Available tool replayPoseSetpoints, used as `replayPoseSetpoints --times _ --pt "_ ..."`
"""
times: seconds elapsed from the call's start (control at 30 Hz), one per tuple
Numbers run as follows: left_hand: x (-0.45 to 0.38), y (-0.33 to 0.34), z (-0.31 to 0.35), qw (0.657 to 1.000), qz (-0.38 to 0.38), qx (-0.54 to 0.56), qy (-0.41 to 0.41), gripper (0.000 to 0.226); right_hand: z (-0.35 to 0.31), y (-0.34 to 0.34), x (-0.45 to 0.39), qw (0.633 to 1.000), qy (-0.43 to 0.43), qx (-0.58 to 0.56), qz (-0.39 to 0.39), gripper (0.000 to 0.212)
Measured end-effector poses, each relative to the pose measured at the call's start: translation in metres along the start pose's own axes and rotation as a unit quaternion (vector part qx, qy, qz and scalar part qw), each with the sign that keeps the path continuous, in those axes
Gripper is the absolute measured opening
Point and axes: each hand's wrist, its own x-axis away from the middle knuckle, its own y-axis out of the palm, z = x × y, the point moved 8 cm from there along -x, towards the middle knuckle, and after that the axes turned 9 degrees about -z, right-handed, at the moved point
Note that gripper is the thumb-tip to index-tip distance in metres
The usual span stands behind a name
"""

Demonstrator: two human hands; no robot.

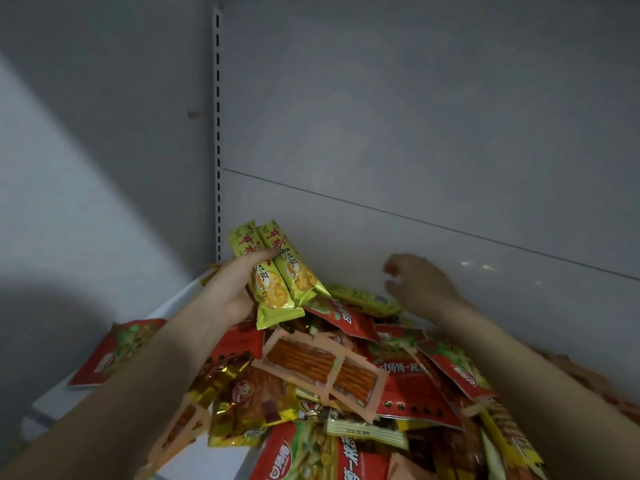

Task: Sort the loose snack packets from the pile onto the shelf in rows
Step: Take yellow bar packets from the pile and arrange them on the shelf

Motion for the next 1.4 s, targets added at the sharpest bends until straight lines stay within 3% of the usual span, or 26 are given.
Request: replayPoseSetpoints --times 0.1,0.23,0.47,0.53,0.6,0.73,0.83,0.93,1.03,1.13,1.2,1.4 --pt "0.005 -0.004 0.003 1.000 -0.008 -0.002 -0.003 0.031 -0.025 0.050 -0.021 0.990 0.001 0.105 -0.090 0.032" --pt "0.012 -0.010 -0.003 1.000 -0.014 -0.011 -0.015 0.035 -0.024 0.075 -0.025 0.979 0.001 0.189 -0.078 0.024" --pt "0.016 -0.004 0.002 1.000 -0.027 -0.001 -0.011 0.034 -0.023 0.037 -0.015 0.984 -0.005 0.178 -0.023 0.036" --pt "0.015 0.008 0.004 0.999 -0.037 -0.002 -0.011 0.032 -0.017 0.005 -0.003 0.997 0.010 0.077 0.025 0.036" --pt "0.013 0.025 0.003 0.999 -0.051 -0.004 -0.005 0.033 -0.004 -0.020 0.015 0.991 0.030 -0.121 0.053 0.028" --pt "0.010 0.069 -0.015 0.996 -0.086 -0.026 -0.017 0.042 0.016 -0.027 0.055 0.890 0.066 -0.450 0.029 0.020" --pt "0.021 0.106 -0.037 0.992 -0.119 -0.035 -0.031 0.041 0.031 -0.023 0.089 0.806 0.075 -0.587 0.011 0.023" --pt "0.038 0.141 -0.062 0.986 -0.152 -0.050 -0.042 0.049 0.049 -0.025 0.128 0.771 0.075 -0.632 0.009 0.024" --pt "0.063 0.175 -0.094 0.982 -0.168 -0.071 -0.042 0.066 0.071 -0.027 0.176 0.763 0.081 -0.642 0.016 0.026" --pt "0.100 0.220 -0.137 0.978 -0.188 -0.061 -0.061 0.048 0.100 -0.031 0.232 0.792 0.083 -0.604 0.034 0.026" --pt "0.127 0.249 -0.167 0.976 -0.198 -0.054 -0.077 0.049 0.123 -0.035 0.275 0.812 0.106 -0.571 0.057 0.025" --pt "0.201 0.328 -0.245 0.967 -0.225 -0.054 -0.109 0.052 0.191 -0.034 0.391 0.810 0.154 -0.559 0.083 0.024"
